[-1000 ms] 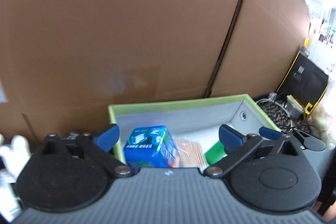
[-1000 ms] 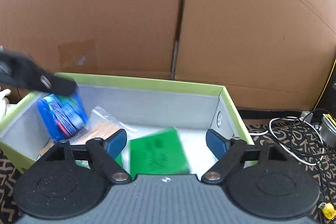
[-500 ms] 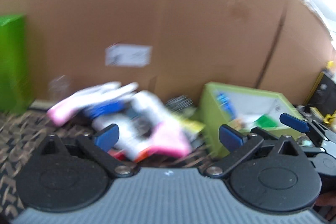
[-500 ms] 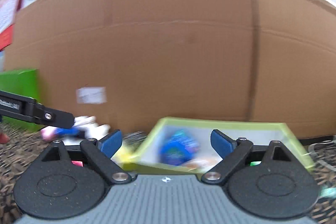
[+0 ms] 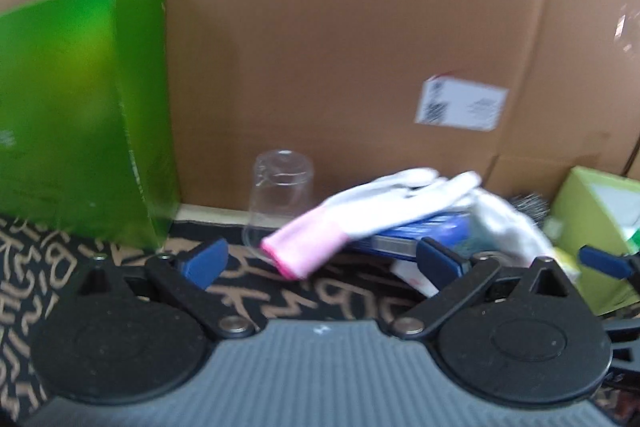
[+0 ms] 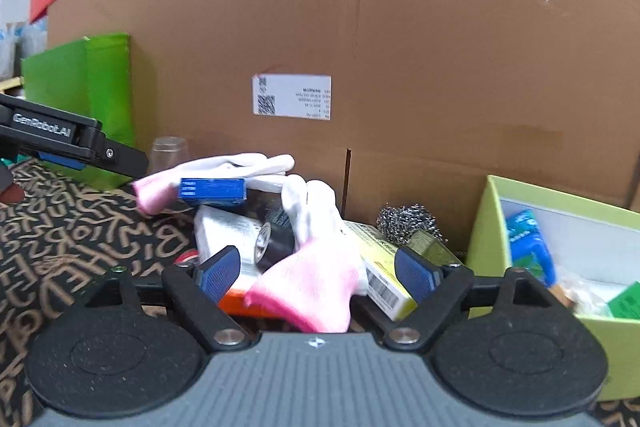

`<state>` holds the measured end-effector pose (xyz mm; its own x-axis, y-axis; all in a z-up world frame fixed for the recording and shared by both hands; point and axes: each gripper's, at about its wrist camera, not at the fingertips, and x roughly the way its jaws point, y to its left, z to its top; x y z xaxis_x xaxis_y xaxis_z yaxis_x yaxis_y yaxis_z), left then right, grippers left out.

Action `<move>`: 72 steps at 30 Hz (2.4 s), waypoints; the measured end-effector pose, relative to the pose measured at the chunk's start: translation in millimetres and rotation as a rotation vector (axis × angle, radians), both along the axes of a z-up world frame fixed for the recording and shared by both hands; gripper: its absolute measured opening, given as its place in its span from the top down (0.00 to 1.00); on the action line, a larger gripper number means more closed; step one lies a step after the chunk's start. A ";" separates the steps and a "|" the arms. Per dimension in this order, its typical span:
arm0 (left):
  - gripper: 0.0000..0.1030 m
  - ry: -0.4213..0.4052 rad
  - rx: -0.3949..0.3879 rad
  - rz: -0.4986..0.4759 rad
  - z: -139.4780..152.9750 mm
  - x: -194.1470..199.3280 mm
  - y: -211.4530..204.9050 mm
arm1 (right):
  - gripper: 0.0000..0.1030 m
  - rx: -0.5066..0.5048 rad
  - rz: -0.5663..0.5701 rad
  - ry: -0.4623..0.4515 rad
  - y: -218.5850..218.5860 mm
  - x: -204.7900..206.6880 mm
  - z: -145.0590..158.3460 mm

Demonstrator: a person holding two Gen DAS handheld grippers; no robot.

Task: Organize objects
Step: 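Grasp a white glove with the left tool while the right tool grasps the other glove, then place both white gloves into the green shoebox and release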

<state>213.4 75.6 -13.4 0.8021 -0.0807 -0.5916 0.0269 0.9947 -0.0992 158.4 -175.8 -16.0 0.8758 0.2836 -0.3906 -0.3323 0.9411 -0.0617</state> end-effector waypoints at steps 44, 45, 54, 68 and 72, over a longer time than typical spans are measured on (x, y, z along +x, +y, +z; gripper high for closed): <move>0.82 0.152 -0.012 -0.395 -45.4 -117.1 -112.9 | 0.49 0.095 0.077 0.259 -56.5 -105.1 -41.9; 0.86 0.159 -0.022 -0.404 -44.9 -117.4 -114.3 | 0.58 0.106 0.076 0.255 -56.7 -104.4 -42.5; 0.90 0.037 -0.118 -0.434 8.6 -113.2 -131.2 | 0.87 0.149 0.037 0.172 -81.7 -113.0 -12.0; 0.90 -0.043 -0.217 -0.527 67.0 -23.8 -257.5 | 0.87 0.123 -0.356 -0.116 -181.7 -69.7 58.5; 0.90 -0.018 -0.194 -0.514 49.0 4.9 -292.8 | 0.87 0.095 -0.470 -0.131 -208.1 -37.2 50.8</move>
<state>218.4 -217.2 35.6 0.6406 -0.5709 -0.5135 0.5080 0.8166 -0.2740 121.1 -383.9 34.8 0.9574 -0.1245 -0.2605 0.1340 0.9908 0.0189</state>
